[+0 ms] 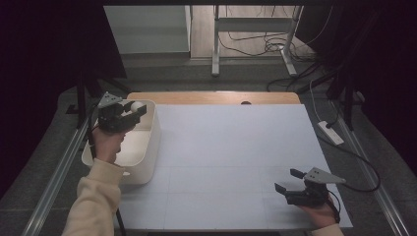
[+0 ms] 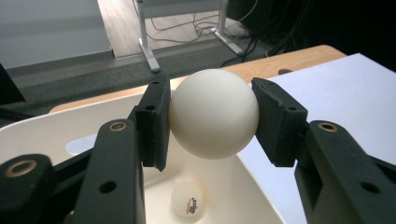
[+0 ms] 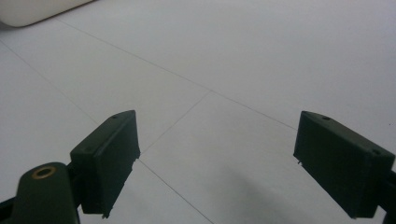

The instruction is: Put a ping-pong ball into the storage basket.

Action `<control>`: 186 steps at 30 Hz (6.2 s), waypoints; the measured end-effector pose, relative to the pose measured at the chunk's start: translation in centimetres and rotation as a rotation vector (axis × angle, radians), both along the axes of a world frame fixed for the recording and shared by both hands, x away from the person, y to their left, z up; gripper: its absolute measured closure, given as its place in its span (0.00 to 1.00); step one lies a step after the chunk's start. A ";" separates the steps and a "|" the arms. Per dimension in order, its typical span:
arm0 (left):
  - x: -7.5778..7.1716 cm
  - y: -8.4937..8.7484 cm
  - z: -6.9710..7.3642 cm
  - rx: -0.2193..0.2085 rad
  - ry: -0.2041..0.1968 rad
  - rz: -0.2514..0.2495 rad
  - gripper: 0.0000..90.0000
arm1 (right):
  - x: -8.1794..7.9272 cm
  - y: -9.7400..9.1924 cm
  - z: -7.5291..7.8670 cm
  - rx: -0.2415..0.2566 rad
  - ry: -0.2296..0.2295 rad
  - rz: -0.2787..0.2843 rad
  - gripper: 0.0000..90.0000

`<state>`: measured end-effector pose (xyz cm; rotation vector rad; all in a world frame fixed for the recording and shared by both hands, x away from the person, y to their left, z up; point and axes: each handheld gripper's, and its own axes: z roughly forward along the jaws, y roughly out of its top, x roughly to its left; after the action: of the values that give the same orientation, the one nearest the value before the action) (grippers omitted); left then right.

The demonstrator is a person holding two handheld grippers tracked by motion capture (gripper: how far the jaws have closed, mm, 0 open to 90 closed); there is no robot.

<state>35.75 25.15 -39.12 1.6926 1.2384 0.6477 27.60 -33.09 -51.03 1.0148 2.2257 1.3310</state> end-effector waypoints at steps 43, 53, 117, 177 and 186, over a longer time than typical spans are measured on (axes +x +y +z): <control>2.0 0.0 -1.8 0.048 0.114 0.004 0.56 | 0.0 0.0 0.0 0.001 -0.002 0.000 0.16; 1.8 0.0 -1.4 0.027 0.092 0.026 0.37 | 0.0 0.0 0.0 0.000 -0.002 0.000 0.16; -7.2 -5.8 -0.6 -0.115 -0.048 -0.418 0.21 | -0.3 0.0 0.2 0.003 -0.012 0.001 0.16; -12.4 -7.9 -10.5 -0.029 0.021 -0.515 0.23 | -0.4 0.2 0.2 0.002 -0.015 0.009 0.16; -12.2 -7.0 -11.9 -0.016 0.044 -0.495 0.23 | -0.5 0.3 0.2 0.003 -0.016 0.022 0.16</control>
<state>23.51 18.20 -51.05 1.9111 0.7999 0.2999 27.13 -32.82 -50.85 0.9797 2.2296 1.3477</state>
